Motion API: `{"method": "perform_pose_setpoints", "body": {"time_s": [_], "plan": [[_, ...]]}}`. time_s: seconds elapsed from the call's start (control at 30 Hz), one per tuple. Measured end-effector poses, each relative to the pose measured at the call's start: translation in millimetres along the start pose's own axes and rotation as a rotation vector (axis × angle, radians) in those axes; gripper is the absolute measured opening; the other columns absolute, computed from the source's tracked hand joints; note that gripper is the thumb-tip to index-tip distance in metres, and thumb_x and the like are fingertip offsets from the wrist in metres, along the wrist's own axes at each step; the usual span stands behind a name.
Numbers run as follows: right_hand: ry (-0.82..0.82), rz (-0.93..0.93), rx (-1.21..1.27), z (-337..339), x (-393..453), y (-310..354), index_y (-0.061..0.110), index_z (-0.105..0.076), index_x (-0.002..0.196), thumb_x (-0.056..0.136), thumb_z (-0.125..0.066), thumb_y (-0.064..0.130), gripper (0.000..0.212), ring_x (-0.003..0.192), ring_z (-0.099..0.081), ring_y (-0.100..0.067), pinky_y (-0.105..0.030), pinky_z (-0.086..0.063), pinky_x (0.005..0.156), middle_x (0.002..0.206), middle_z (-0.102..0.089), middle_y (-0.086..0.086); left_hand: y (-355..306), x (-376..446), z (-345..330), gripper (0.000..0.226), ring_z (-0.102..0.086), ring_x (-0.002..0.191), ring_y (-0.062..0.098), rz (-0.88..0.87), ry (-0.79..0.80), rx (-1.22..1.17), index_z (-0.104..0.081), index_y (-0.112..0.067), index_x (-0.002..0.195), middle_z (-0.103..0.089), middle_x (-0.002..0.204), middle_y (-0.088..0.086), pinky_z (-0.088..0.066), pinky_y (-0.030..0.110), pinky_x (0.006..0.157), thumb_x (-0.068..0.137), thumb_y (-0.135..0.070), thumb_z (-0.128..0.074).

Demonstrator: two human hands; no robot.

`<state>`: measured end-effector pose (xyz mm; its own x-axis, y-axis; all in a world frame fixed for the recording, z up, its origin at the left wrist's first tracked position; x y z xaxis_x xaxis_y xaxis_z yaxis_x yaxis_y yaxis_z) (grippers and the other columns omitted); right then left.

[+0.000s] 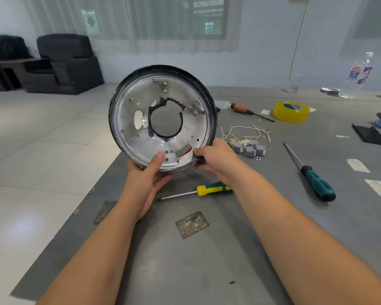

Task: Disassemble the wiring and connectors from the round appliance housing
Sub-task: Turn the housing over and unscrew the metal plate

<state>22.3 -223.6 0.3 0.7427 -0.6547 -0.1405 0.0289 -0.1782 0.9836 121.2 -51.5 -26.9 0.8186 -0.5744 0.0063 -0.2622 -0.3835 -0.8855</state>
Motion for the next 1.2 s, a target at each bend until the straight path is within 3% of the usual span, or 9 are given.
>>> {"method": "perform_pose_setpoints", "body": {"time_s": [0.17, 0.37, 0.47, 0.57, 0.73, 0.87, 1.03, 1.1, 1.2], "plan": [[-0.066, 0.088, -0.161, 28, 9, 19, 0.021, -0.065, 0.094, 0.096, -0.059, -0.003, 0.025, 0.092, -0.072, -0.028, -0.038, -0.063, 0.061, 0.105, -0.072, -0.010, -6, 7, 15, 0.037, -0.073, 0.119, 0.020, -0.053, -0.073, -0.043, -0.060, -0.024, 0.137, -0.076, 0.127, -0.001, -0.059, 0.041, 0.097, 0.103, -0.034, -0.067], [-0.112, 0.116, -0.249, 54, 19, 30, 0.019, -0.068, 0.097, 0.095, -0.062, 0.003, 0.017, 0.084, -0.076, -0.025, -0.041, -0.064, 0.068, 0.101, -0.075, -0.013, -13, 9, 35, 0.036, -0.076, 0.108, 0.018, -0.084, -0.237, 0.062, -0.072, -0.023, 0.122, -0.080, 0.113, 0.000, -0.058, 0.037, 0.090, 0.097, -0.050, -0.067], [-0.173, 0.172, -0.223, 59, 19, 34, 0.019, -0.071, 0.095, 0.097, -0.064, 0.016, 0.008, 0.087, -0.076, -0.025, -0.042, -0.064, 0.077, 0.095, -0.077, -0.010, -10, 9, 36, 0.025, -0.077, 0.092, 0.014, -0.058, -0.229, 0.100, -0.074, -0.021, 0.113, -0.081, 0.104, 0.001, -0.059, 0.028, 0.076, 0.099, -0.040, -0.067], [-0.067, 0.156, -0.192, 39, 17, 28, 0.015, -0.072, 0.103, 0.096, -0.067, 0.020, 0.010, 0.093, -0.076, -0.025, -0.044, -0.063, 0.084, 0.100, -0.078, -0.008, -7, 8, 39, 0.021, -0.076, 0.087, 0.013, -0.038, -0.216, 0.064, -0.072, -0.015, 0.118, -0.081, 0.105, 0.002, -0.060, 0.023, 0.072, 0.102, -0.027, -0.066], [0.085, 0.011, -0.037, 11, 8, 13, 0.009, -0.061, 0.121, 0.094, -0.069, 0.007, 0.028, 0.098, -0.075, -0.028, -0.044, -0.064, 0.079, 0.112, -0.074, -0.013, -7, 3, 33, 0.024, -0.078, 0.092, 0.018, -0.009, -0.180, 0.025, -0.067, -0.004, 0.125, -0.080, 0.111, 0.007, -0.063, 0.028, 0.077, 0.103, -0.013, -0.062], [0.081, -0.017, -0.043, 5, 3, 5, 0.006, -0.062, 0.118, 0.092, -0.069, 0.000, 0.028, 0.102, -0.072, -0.031, -0.047, -0.064, 0.080, 0.111, -0.074, -0.014, 1, 1, 18, 0.027, -0.079, 0.098, 0.025, 0.057, -0.084, 0.010, -0.063, -0.003, 0.129, -0.079, 0.115, 0.012, -0.065, 0.032, 0.079, 0.102, -0.005, -0.062], [0.026, 0.008, -0.065, 16, 10, 6, 0.006, -0.061, 0.119, 0.091, -0.070, -0.001, 0.030, 0.098, -0.073, -0.031, -0.042, -0.064, 0.074, 0.112, -0.073, -0.014, 0, 2, 18, 0.032, -0.078, 0.105, 0.020, 0.065, -0.092, -0.014, -0.065, -0.010, 0.133, -0.080, 0.118, 0.005, -0.064, 0.034, 0.086, 0.103, -0.020, -0.066], [0.019, 0.011, -0.095, 21, 14, 3, 0.010, -0.061, 0.118, 0.092, -0.070, 0.001, 0.029, 0.098, -0.074, -0.029, -0.045, -0.063, 0.082, 0.112, -0.074, -0.012, -2, 2, 23, 0.032, -0.078, 0.105, 0.020, 0.057, -0.127, -0.035, -0.064, -0.013, 0.135, -0.080, 0.116, 0.004, -0.064, 0.034, 0.082, 0.104, -0.022, -0.066], [-0.004, 0.062, -0.124, 27, 20, 3, 0.016, -0.065, 0.116, 0.093, -0.068, 0.003, 0.026, 0.102, -0.073, -0.027, -0.048, -0.060, 0.092, 0.112, -0.075, -0.006, -1, 3, 24, 0.037, -0.076, 0.112, 0.025, 0.058, -0.126, 0.014, -0.060, -0.012, 0.141, -0.078, 0.123, 0.007, -0.062, 0.043, 0.093, 0.105, -0.020, -0.065]]}}
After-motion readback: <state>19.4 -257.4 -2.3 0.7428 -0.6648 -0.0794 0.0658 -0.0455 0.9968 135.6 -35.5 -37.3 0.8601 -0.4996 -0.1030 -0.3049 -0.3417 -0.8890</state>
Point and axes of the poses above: each hand's wrist, its own x-axis towards the middle knuckle, its own z-axis out of the back of the hand, y = z × x, the point moved 10 cm from there along x, towards the middle knuckle
